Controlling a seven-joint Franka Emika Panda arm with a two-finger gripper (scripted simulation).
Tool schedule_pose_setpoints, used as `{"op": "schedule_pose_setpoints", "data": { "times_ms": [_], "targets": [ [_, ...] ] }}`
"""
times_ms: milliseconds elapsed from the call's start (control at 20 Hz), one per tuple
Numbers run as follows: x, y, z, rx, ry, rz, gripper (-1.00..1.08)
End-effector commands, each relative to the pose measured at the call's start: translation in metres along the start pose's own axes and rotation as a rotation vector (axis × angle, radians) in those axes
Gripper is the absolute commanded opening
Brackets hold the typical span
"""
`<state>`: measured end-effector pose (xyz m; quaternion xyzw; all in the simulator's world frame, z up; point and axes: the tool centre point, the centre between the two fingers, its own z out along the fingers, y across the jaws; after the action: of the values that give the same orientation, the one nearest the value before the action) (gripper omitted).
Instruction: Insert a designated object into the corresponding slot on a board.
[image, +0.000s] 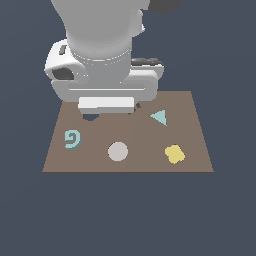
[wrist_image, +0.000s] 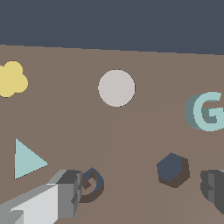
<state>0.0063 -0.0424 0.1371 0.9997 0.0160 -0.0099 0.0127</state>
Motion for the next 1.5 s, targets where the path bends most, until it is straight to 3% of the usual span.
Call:
{"op": "schedule_pose_setpoints", "data": {
  "times_ms": [0, 750, 1450],
  "targets": [
    [0.003, 0.013, 0.009, 0.002, 0.002, -0.012, 1.0],
    [0.035, 0.105, 0.075, 0.02, 0.019, -0.114, 1.0],
    [0.045, 0.124, 0.091, 0.023, 0.021, -0.135, 1.0]
  ]
}}
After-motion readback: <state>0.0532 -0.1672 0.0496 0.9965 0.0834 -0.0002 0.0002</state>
